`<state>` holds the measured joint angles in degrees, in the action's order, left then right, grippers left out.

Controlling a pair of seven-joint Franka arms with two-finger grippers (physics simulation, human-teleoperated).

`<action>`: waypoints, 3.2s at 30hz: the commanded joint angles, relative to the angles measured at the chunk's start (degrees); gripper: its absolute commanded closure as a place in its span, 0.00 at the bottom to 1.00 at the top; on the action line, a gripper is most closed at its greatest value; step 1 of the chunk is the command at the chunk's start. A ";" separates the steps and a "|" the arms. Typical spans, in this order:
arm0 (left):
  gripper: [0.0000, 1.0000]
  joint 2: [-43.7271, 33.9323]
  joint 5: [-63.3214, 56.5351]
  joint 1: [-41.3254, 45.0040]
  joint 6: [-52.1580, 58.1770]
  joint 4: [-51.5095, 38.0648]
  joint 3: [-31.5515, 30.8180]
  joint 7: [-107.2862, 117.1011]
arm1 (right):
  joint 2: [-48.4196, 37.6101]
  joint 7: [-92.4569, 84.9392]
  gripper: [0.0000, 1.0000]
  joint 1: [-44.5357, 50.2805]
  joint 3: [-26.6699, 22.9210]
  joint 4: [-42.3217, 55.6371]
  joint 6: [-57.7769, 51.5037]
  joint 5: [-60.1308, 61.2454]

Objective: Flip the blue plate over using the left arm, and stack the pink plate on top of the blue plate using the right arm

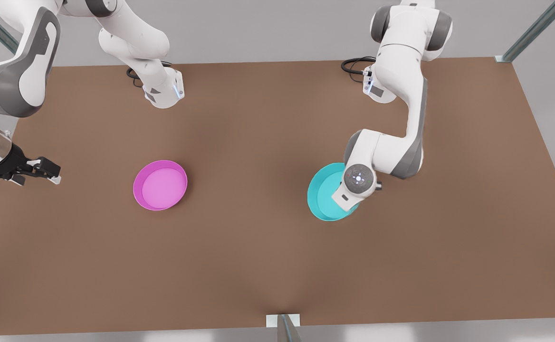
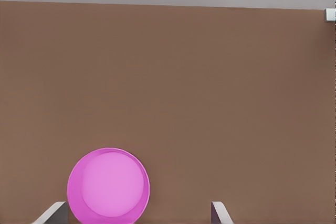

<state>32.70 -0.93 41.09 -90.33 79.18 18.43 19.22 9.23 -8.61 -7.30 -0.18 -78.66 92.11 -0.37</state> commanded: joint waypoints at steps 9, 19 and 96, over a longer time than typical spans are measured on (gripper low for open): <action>0.79 0.87 -13.40 9.97 -0.02 -0.34 -0.06 12.16 | 0.00 0.00 0.00 -0.08 0.00 0.00 0.00 0.02; 0.79 4.48 -24.82 20.52 0.42 -1.22 -0.06 25.69 | 0.00 0.00 0.00 -0.08 0.00 0.00 0.00 0.02; 0.00 35.06 -36.95 33.00 16.33 -25.91 -1.82 69.55 | 0.44 0.00 0.00 -0.26 -0.18 1.58 -2.99 -0.51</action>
<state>67.77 -39.37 74.09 -74.01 52.97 16.61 88.77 10.14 -8.65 -7.51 -0.33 -77.15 89.00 -0.80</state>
